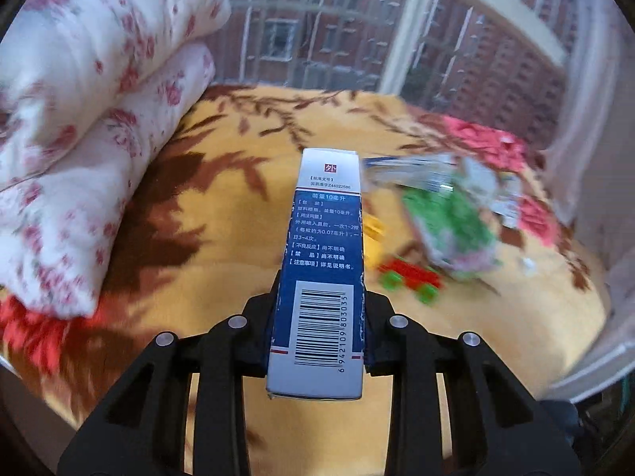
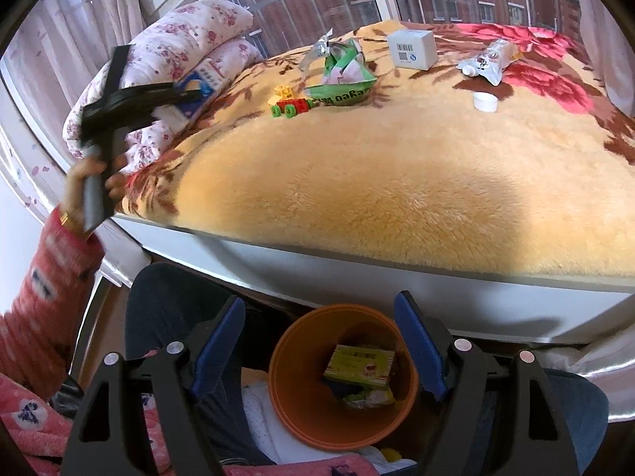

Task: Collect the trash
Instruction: 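Grasp the large green-white wrapper bag with the right gripper while the left holds the box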

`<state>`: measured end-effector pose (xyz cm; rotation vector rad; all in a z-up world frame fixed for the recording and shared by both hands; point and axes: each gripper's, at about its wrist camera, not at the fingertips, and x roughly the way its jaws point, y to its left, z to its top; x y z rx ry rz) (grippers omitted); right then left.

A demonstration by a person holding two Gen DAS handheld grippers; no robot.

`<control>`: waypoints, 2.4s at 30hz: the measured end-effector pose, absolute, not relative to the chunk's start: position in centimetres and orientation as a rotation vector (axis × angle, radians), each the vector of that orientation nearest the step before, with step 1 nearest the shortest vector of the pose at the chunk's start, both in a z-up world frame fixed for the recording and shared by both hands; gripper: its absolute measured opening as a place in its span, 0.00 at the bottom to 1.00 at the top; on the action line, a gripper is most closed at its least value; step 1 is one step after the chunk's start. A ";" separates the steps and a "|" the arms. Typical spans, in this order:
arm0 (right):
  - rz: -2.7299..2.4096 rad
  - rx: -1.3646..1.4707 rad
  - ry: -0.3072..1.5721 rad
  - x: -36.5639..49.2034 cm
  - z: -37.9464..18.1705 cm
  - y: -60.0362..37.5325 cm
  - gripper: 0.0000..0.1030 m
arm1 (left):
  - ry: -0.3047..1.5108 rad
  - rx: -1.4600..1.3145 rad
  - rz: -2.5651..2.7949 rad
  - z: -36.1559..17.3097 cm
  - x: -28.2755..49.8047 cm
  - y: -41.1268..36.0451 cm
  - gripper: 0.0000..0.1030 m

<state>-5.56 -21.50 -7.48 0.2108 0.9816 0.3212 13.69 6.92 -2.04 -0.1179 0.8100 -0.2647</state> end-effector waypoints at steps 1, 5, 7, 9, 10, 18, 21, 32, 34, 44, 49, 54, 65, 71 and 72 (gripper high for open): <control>0.321 0.210 0.978 -5.7 -7.4 -21.5 0.74 | 0.801 -0.121 -0.284 -1.7 12.8 6.7 0.29; 0.325 0.212 0.959 -6.0 -7.0 -21.4 0.74 | 0.791 -0.090 -0.330 -0.7 8.2 5.6 0.29; 0.326 0.207 0.950 -5.9 -6.7 -21.4 0.74 | 0.795 -0.053 -0.344 -0.7 6.0 4.7 0.29; 0.323 0.193 0.935 -5.4 -6.4 -21.3 0.74 | 0.802 -0.032 -0.375 -1.0 4.1 4.0 0.29; 0.314 0.180 0.923 -4.7 -6.2 -21.3 0.74 | 0.806 -0.020 -0.391 -1.2 3.2 3.6 0.29; 0.273 0.111 0.819 3.3 -4.3 -20.6 0.74 | 0.884 0.025 -0.500 -4.4 -0.6 0.2 0.29; 0.260 0.103 0.816 7.8 -4.0 -20.4 0.74 | 0.898 0.031 -0.516 -5.4 -1.2 -0.6 0.29; 0.131 0.088 0.938 23.7 -7.6 -18.4 0.70 | 0.941 -0.006 -0.500 -7.2 -0.2 0.0 0.29; 0.131 0.091 0.964 24.8 -8.2 -18.2 0.45 | 0.943 -0.016 -0.493 -7.4 0.3 0.4 0.29; 0.071 0.011 0.952 23.6 -7.6 -18.2 0.27 | 0.928 -0.011 -0.459 -7.0 1.1 0.9 0.29; 0.032 -0.003 0.909 20.9 -5.7 -20.5 0.24 | 0.901 -0.012 -0.455 -5.9 0.8 0.7 0.29; 0.035 0.018 0.890 17.4 -3.8 -22.3 0.22 | 0.886 -0.005 -0.451 -5.2 0.3 0.3 0.29; 0.060 0.003 0.814 7.0 -0.2 -23.8 0.22 | 0.882 0.028 -0.476 -4.9 -0.7 -1.6 0.29; 0.117 0.028 0.806 2.0 0.1 -23.9 0.22 | 0.898 0.047 -0.495 -5.2 -1.5 -2.2 0.29; 0.134 0.032 0.808 1.0 0.1 -23.8 0.22 | 0.901 0.055 -0.503 -5.3 -1.8 -2.3 0.29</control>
